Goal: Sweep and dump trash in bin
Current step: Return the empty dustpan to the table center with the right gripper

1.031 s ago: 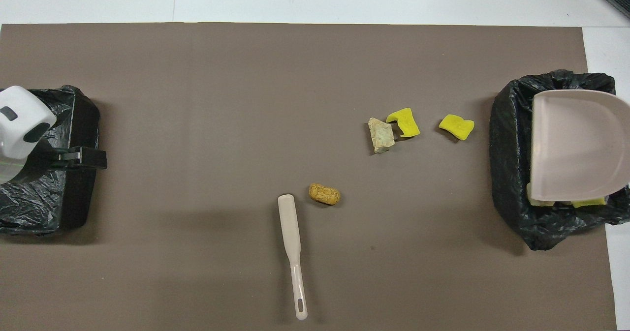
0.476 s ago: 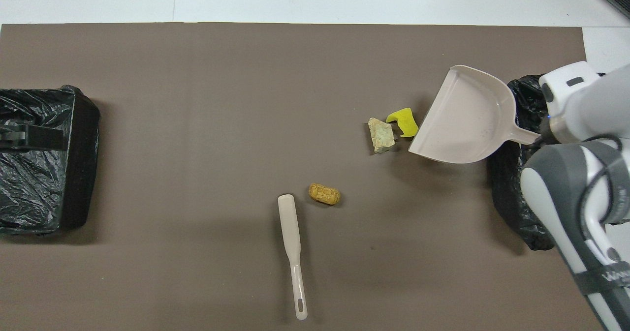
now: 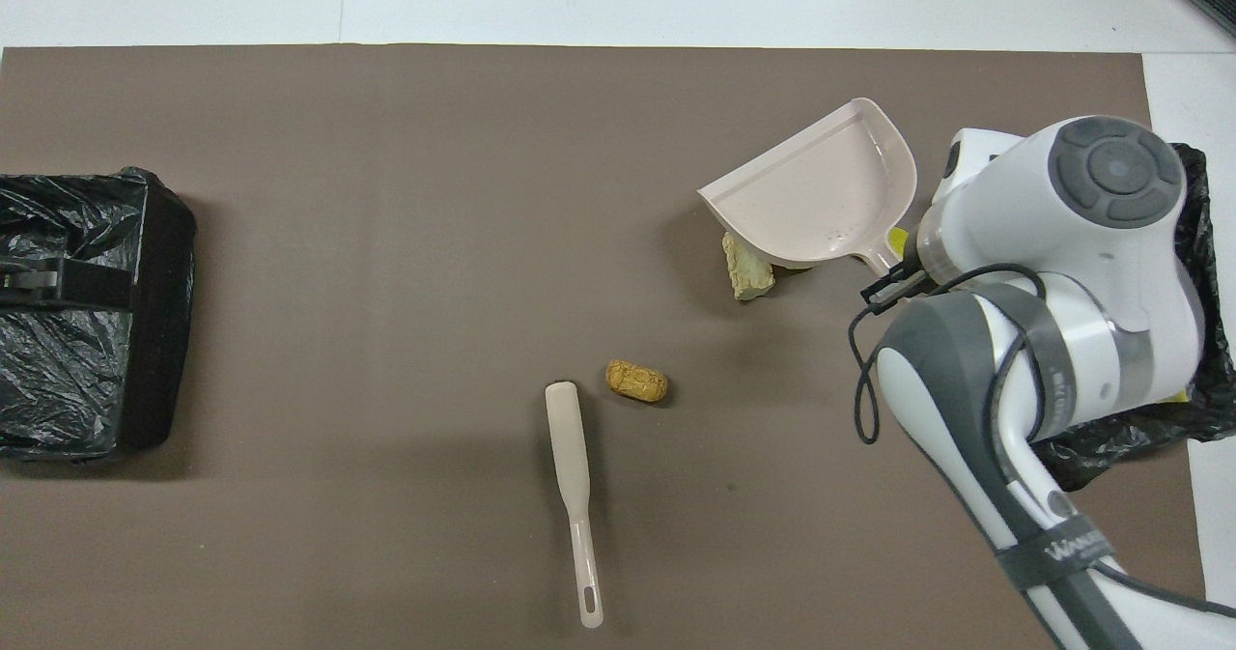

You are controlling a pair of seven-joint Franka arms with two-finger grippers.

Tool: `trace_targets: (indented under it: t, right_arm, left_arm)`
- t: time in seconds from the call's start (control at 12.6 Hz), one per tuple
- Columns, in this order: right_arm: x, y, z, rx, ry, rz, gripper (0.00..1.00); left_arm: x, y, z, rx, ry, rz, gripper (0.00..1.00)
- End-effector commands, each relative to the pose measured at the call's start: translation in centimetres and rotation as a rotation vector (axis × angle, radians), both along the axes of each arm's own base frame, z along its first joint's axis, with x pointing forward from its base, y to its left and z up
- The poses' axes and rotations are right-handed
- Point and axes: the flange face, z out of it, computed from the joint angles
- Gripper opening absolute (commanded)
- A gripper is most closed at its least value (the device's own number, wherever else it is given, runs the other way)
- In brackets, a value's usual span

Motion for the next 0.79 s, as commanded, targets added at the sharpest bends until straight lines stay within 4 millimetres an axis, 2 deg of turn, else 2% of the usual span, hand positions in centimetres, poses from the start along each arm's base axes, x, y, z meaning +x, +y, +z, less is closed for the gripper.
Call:
trace_targets:
  t: [0.0, 0.08, 0.24, 0.32, 0.48, 0.71]
  right_arm:
    - [0.8, 4.1, 0.3, 0.045, -0.028, -0.164, 0.00]
    - [0.6, 6.2, 0.5, 0.057, -0.032, -0.202, 0.00]
    - [0.0, 11.5, -1.3, 0.081, -0.012, -0.265, 0.00]
    - [0.5, 13.7, -1.4, 0.101, -0.032, -0.305, 0.00]
    - [0.9, 17.7, -3.4, 0.097, -0.024, -0.343, 0.00]
    - [2.2, 22.4, -6.3, 0.092, -0.028, -0.422, 0.00]
  left_arm:
    - [-0.3, 0.3, 0.1, 0.000, 0.019, -0.013, 1.00]
    - [-0.3, 0.4, 0.1, 0.000, 0.015, -0.010, 1.00]
    - [-0.2, 0.7, 0.0, 0.003, 0.018, -0.002, 1.00]
    - [-0.2, 0.6, 0.0, 0.003, 0.018, -0.002, 1.00]
    - [-0.3, 0.2, 0.0, 0.003, 0.019, -0.011, 1.00]
    - [-0.3, 0.7, 0.0, 0.003, 0.023, -0.002, 1.00]
